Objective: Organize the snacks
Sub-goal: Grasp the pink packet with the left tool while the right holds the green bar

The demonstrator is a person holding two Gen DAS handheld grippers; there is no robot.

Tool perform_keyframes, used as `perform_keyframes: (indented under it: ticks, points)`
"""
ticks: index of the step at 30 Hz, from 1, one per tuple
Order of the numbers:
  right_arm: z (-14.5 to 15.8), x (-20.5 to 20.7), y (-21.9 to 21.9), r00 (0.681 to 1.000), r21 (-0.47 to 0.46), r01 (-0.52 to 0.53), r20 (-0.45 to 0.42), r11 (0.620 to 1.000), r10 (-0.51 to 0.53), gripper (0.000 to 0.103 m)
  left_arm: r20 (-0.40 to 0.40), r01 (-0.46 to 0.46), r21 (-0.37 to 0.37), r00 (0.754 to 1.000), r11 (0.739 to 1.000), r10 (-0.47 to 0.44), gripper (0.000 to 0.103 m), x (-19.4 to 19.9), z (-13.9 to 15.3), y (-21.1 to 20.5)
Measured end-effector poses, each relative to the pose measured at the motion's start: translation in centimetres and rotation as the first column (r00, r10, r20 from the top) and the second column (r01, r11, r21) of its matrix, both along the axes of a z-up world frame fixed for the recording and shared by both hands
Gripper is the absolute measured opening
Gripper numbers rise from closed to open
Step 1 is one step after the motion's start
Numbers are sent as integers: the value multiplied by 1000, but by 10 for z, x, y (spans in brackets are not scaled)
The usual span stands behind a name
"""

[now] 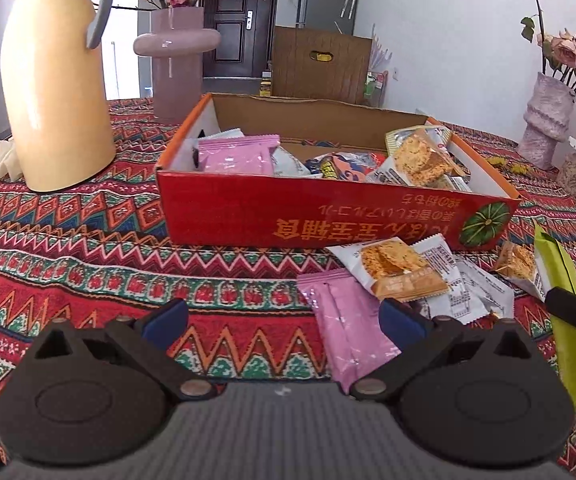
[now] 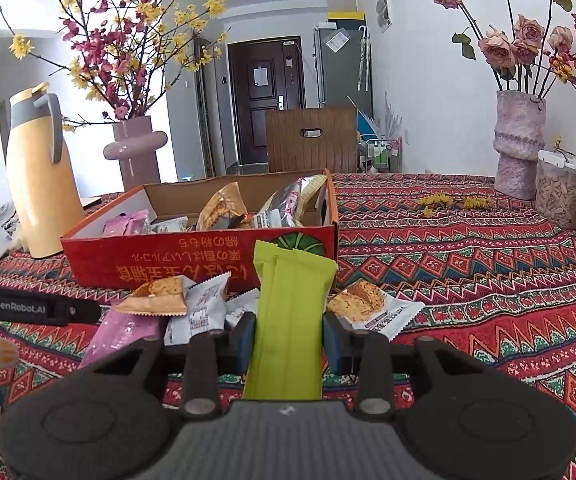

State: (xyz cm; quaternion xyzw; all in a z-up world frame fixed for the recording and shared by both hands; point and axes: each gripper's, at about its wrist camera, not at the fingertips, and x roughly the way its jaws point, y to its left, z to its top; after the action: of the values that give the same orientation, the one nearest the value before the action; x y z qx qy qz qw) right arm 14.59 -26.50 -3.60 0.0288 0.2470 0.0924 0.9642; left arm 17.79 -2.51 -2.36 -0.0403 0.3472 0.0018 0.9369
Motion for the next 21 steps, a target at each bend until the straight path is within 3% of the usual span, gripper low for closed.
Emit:
perform_keyframes:
  ticks: [11,19,21]
  points:
    - [-1,11,-9,1000,51,-12,14,999,11,34,-67,17,34,998,999,-15,102,19,-12,-40]
    - [-4,11,-13,1000,72,-17,3,997,17,34,-104,-13,40,994,999,17,89,33,-19,-47]
    - [-4,10,-13,1000,74,-20,3,997,20,34,-106,-5,58,994,998,11,81,34,-20,-51]
